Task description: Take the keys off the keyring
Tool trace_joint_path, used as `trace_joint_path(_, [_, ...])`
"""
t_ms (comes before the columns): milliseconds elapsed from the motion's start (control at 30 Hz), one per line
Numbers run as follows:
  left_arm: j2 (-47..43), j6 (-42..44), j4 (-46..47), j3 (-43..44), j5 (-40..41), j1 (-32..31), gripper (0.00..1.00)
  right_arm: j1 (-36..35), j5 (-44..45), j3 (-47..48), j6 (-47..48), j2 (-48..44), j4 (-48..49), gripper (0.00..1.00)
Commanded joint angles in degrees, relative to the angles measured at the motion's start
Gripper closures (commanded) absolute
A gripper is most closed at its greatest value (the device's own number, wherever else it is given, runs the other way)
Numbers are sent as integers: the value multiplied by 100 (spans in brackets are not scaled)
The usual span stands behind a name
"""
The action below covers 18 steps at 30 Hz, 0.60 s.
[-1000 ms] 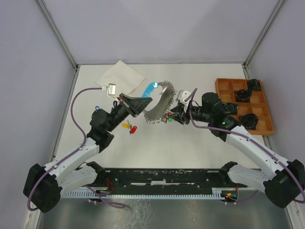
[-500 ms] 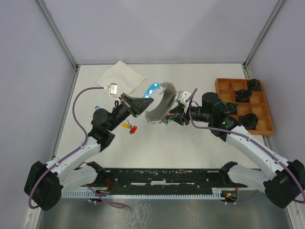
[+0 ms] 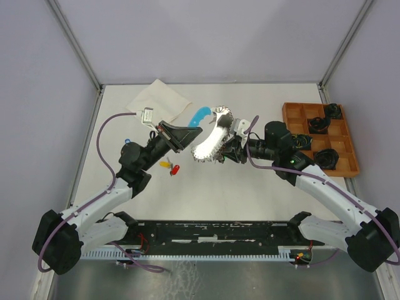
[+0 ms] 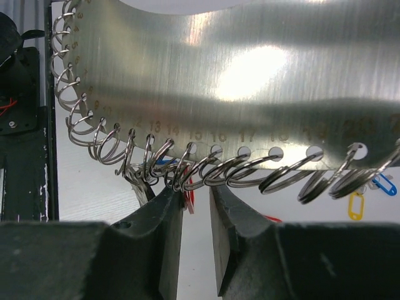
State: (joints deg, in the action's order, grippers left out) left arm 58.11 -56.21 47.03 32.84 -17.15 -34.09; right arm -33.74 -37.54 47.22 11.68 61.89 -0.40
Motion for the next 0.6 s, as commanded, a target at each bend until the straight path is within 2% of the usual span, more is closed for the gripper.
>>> trace_joint_path(0, [-23, -340, 692, 320, -159, 33, 97, -28, -141, -21, -115, -7, 372, 70])
trace_joint_path(333, [95, -621, 1100, 312, -250, 30, 97, -29, -535, -82, -517, 1, 707, 72])
trace_joint_path(567, [38, -701, 1274, 252, -158, 33, 97, -28, -719, -80, -586, 7, 742, 83])
